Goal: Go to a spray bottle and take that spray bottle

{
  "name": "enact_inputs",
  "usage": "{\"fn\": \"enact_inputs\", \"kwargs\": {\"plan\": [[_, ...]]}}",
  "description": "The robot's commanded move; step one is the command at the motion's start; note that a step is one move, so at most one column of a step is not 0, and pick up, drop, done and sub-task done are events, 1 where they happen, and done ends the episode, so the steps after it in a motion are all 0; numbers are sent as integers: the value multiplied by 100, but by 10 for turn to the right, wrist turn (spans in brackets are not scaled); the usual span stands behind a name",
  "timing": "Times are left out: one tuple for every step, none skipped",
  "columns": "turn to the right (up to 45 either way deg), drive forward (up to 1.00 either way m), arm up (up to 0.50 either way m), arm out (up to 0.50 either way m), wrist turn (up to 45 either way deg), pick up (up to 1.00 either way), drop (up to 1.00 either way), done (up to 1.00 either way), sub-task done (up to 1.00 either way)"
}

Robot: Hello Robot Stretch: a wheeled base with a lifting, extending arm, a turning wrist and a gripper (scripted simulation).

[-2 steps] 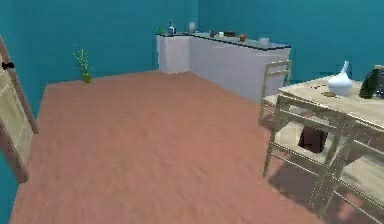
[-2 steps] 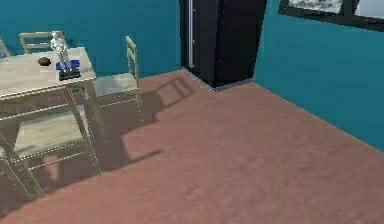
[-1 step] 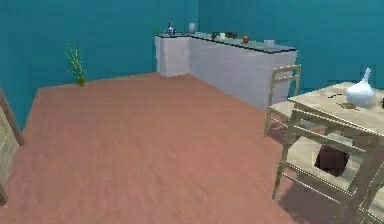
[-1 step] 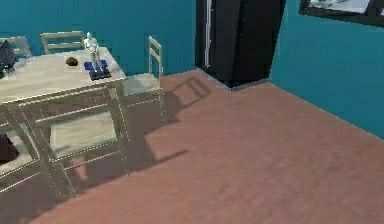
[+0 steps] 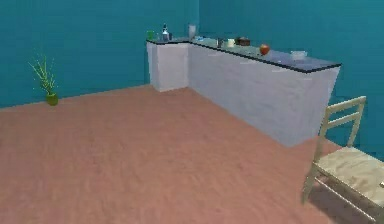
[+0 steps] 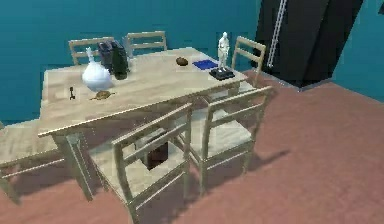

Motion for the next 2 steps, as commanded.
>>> {"fn": "enact_inputs", "kwargs": {"plan": [[-30, 0, 0, 0, 0, 0, 0, 0, 0], [0, 100, 0, 0, 0, 0, 0, 0, 0]]}}
